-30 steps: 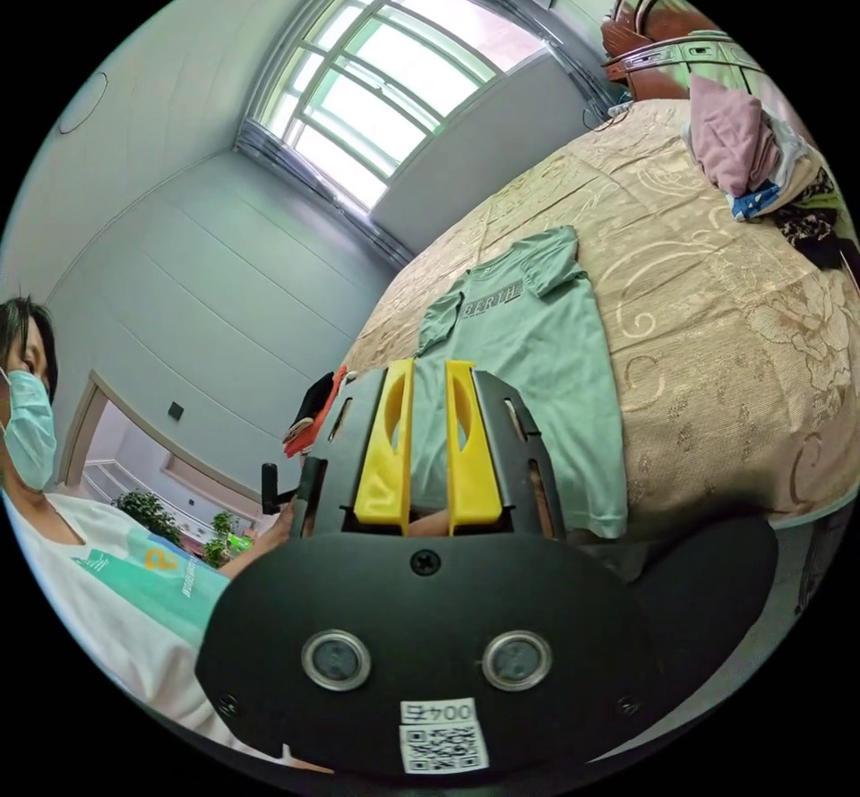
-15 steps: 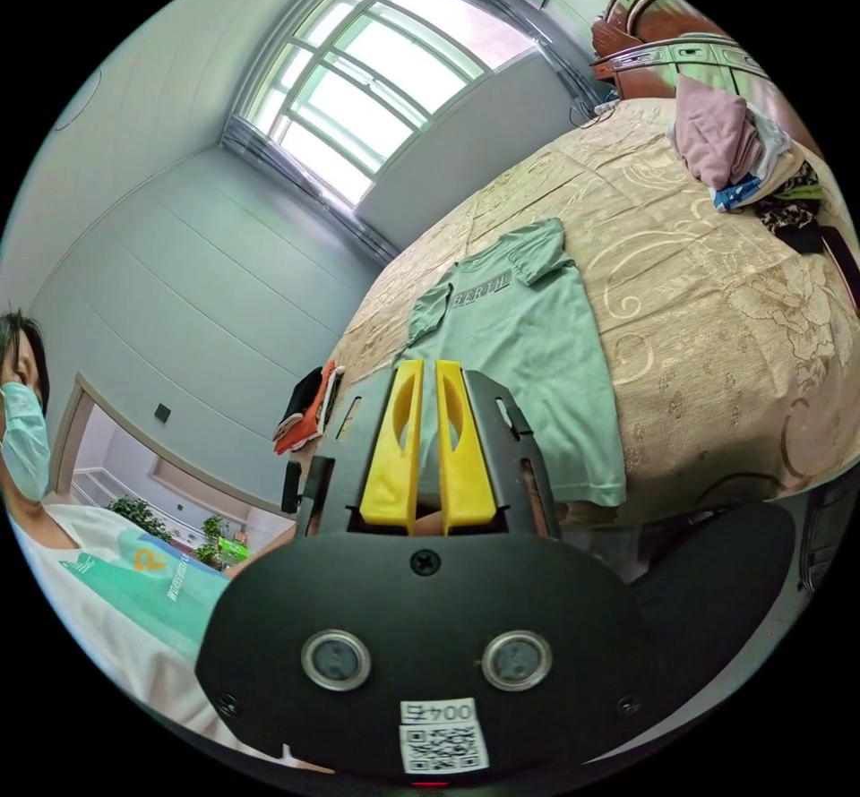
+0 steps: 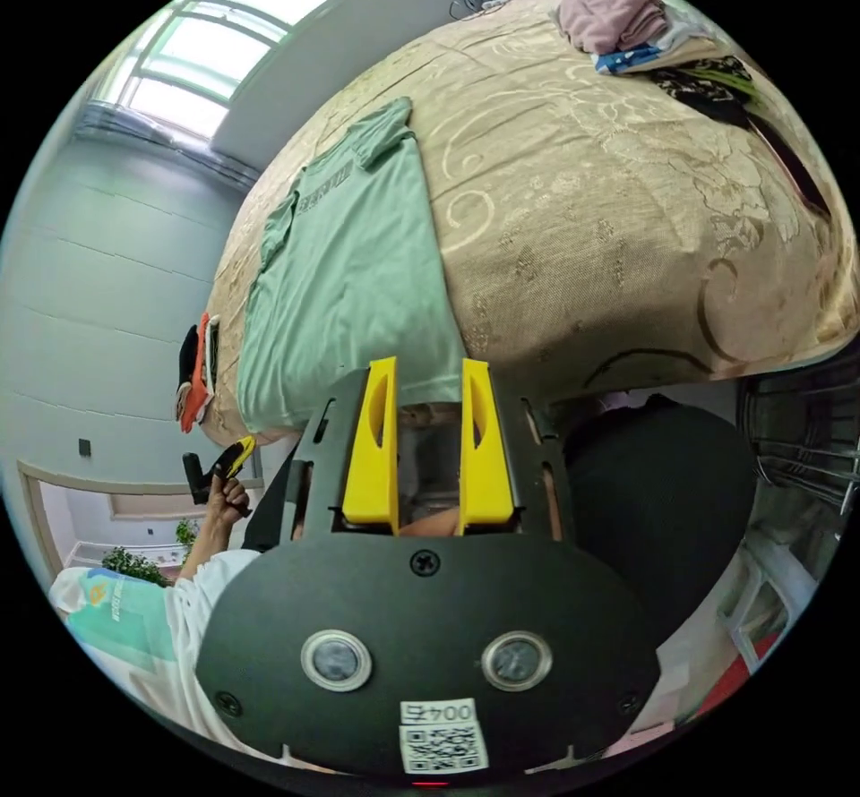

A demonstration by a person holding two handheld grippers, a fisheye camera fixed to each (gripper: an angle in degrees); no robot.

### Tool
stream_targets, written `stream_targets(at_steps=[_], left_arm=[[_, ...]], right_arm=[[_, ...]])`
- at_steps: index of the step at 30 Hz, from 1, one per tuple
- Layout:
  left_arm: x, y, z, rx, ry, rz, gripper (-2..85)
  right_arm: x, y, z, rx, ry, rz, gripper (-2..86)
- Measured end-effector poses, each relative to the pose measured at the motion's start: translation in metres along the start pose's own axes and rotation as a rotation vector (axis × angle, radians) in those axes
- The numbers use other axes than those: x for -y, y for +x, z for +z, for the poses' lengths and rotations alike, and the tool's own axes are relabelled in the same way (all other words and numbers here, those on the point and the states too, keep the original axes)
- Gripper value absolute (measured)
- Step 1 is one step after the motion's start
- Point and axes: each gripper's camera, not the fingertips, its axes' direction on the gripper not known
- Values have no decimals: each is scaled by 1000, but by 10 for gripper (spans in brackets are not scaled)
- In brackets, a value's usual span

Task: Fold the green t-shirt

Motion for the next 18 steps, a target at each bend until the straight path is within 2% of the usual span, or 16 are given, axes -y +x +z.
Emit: stream_targets(at_steps=[3, 6, 9, 12, 16, 18], left_arm=[[-1, -16, 1, -101, 8, -54, 113], [2, -18, 6, -106, -23, -49, 151], [5, -17, 8, -128, -29, -52, 171], [6, -14, 6, -128, -20, -46, 178], [7, -13, 9, -103, -37, -35, 182], [7, -17, 8, -84, -33, -33, 182]], right_arm=[[10, 10, 12, 41, -49, 34, 117], [23, 7, 24, 29, -100, 45, 131], [38, -5, 40, -3, -156, 56, 138], [52, -28, 55, -128, -196, 57, 133], [63, -56, 65, -281, -238, -4, 70], [63, -59, 62, -240, -236, -37, 40]])
